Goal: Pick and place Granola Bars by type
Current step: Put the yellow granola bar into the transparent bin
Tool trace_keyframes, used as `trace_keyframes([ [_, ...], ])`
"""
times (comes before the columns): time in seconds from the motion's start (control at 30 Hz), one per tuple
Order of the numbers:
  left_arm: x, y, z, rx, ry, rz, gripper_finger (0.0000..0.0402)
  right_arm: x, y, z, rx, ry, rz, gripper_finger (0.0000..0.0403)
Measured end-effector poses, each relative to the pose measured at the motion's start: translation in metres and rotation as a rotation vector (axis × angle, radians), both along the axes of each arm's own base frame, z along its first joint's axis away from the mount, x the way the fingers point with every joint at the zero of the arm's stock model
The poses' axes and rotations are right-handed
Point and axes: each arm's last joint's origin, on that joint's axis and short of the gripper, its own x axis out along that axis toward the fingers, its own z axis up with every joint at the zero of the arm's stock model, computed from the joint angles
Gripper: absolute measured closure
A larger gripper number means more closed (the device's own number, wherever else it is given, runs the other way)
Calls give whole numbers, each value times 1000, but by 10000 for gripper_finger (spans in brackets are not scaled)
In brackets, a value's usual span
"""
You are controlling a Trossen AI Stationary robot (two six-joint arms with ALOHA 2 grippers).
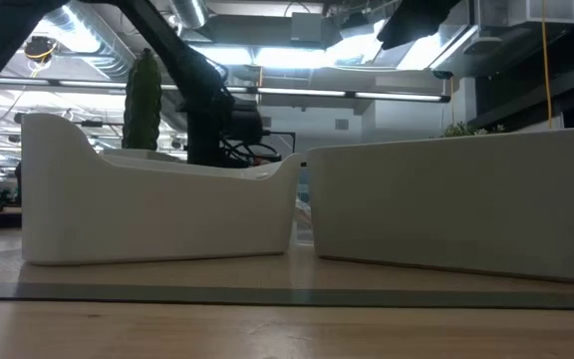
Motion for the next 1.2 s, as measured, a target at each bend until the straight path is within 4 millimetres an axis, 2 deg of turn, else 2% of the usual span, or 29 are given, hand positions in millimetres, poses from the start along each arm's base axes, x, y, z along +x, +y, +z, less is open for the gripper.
trace_keyframes([
  [0.17,3,-2,1,3,-3,3,184,0,0,0,4,-1,0,138],
  [0.47,16,-14,21,-16,9,-24,367,0,0,0,7,-1,-1,138],
  [0.53,19,-19,30,-24,9,-42,386,0,0,0,7,-1,-2,138],
  [0.63,27,-30,54,-7,-33,-70,384,0,0,0,8,1,-1,138],
  [0.7,31,-39,78,7,-79,-98,381,-1,0,-1,10,8,-1,138],
  [0.77,35,-50,110,42,-176,-127,382,-1,0,-2,13,19,-2,138],
  [0.93,24,-84,209,150,-531,-229,389,-2,1,-3,19,33,-4,138],
  [1.07,-13,-120,285,285,-865,-365,387,-3,1,-5,57,32,-17,138],
  [1.2,-64,-154,328,332,-1052,-461,388,-3,2,-6,79,42,-9,138],
])
